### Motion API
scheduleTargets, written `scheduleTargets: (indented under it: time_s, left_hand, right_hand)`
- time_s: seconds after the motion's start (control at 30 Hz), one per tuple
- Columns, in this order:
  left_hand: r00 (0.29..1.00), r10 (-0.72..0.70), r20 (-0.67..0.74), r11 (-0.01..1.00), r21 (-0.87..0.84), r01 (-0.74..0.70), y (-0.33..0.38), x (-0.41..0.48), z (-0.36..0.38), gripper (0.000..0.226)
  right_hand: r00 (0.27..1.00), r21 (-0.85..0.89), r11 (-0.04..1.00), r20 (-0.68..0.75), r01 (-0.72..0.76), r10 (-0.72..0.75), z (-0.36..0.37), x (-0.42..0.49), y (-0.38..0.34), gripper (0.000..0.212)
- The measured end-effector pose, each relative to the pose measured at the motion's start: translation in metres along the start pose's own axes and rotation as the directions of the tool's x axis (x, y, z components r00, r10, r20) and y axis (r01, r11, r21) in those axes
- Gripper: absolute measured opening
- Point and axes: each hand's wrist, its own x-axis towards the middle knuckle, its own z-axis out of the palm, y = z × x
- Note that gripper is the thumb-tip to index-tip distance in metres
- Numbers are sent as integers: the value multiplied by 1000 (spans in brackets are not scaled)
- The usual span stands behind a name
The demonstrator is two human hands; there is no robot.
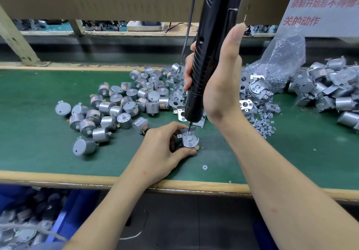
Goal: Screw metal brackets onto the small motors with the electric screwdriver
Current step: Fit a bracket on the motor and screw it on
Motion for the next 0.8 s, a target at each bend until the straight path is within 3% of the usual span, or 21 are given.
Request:
scheduleTargets:
  time_s: [0.43,0.8]
  left_hand:
    - [1000,5,-8,1000,22,-5,0,0,1,44]
    - [999,27,-40,998,54,-25,1,0,3,46]
  right_hand:
    - [1000,-74,997,11,-2,2,1,1,6,74]
    - [995,-171,985,98,35,-19,11,0,10,99]
